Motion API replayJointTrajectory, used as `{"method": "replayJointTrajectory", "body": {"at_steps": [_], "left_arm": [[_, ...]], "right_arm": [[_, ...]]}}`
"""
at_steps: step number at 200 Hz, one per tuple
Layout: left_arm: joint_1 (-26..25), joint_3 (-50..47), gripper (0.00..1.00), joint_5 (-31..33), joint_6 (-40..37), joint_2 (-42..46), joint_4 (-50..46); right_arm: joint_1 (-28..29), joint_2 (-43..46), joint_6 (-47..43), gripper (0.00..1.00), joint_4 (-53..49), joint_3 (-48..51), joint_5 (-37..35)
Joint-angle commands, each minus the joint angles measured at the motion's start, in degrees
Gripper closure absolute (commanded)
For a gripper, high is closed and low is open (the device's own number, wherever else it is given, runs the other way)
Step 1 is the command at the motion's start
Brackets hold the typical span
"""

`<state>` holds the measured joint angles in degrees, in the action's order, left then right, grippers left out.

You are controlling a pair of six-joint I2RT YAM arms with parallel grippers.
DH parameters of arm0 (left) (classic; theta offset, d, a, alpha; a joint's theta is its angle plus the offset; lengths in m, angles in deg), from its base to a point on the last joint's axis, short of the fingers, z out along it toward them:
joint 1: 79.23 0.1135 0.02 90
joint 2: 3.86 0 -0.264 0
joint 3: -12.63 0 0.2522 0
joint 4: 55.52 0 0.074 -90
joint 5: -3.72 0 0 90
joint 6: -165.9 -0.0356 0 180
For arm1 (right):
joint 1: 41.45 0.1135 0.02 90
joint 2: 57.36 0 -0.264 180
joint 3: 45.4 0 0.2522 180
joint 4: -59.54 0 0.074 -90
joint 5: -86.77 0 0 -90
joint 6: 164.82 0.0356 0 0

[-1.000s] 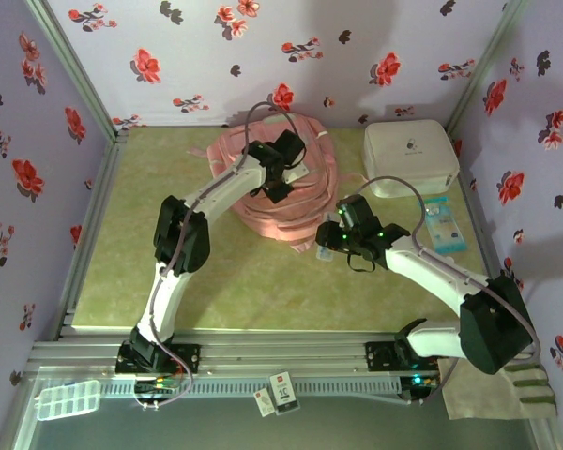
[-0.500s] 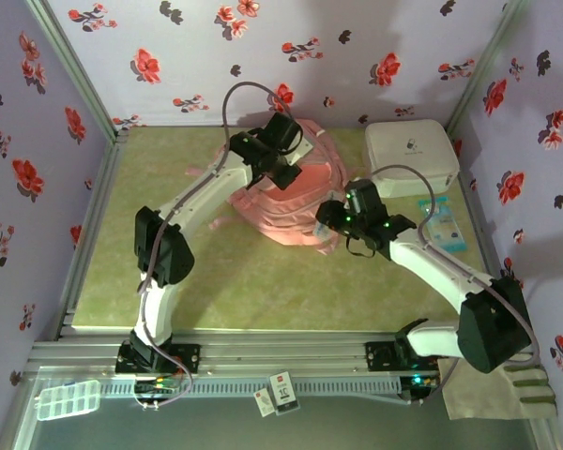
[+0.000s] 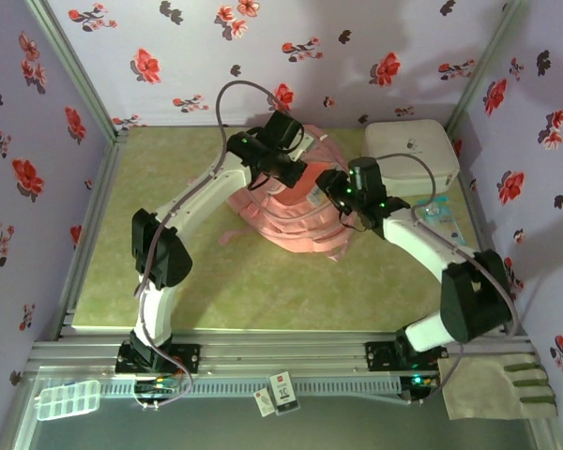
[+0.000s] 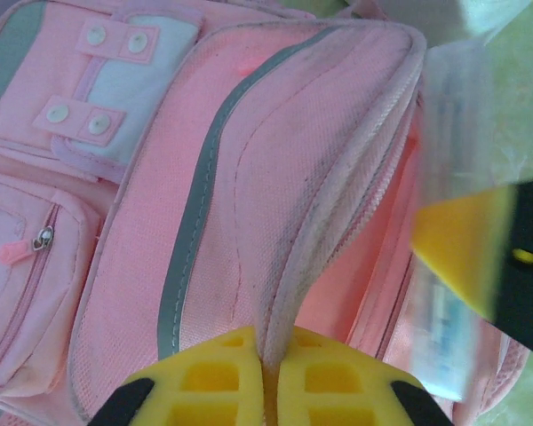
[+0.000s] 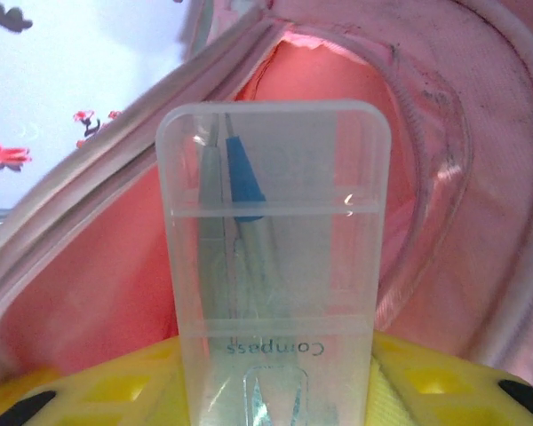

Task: Pack the student bag
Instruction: Place the loose stationery in the student bag.

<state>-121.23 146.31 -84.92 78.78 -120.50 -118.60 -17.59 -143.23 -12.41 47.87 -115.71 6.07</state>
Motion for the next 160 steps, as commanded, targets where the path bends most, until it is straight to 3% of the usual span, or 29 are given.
{"method": "replayJointTrajectory", "body": {"at_steps": [1, 50, 80, 89, 160], "left_arm": [[0.76, 1.7, 0.95, -2.12, 4.51, 4.15, 9.45], [2.04, 3.48, 0.95, -2.29, 7.17, 2.18, 9.06], [2.77, 3.39, 0.95, -2.38, 8.87, 1.9, 9.66], [2.92, 3.39, 0.95, -2.45, 9.07, 1.94, 9.77], [3.5, 0.58, 0.93, -4.54, 8.79, 3.05, 9.74]], "right_arm": [[-0.65, -4.73, 6.23, 0.54, 10.07, -3.69, 2.13], [-0.6, -14.18, 9.76, 0.51, 16.41, -9.29, 7.16], [-0.56, -17.31, 8.46, 0.33, 16.98, -12.4, 11.16], [-0.52, -17.43, 8.33, 0.32, 16.78, -12.6, 11.83], [-2.28, -7.52, 3.7, 0.55, 9.1, -4.13, 4.26]]}}
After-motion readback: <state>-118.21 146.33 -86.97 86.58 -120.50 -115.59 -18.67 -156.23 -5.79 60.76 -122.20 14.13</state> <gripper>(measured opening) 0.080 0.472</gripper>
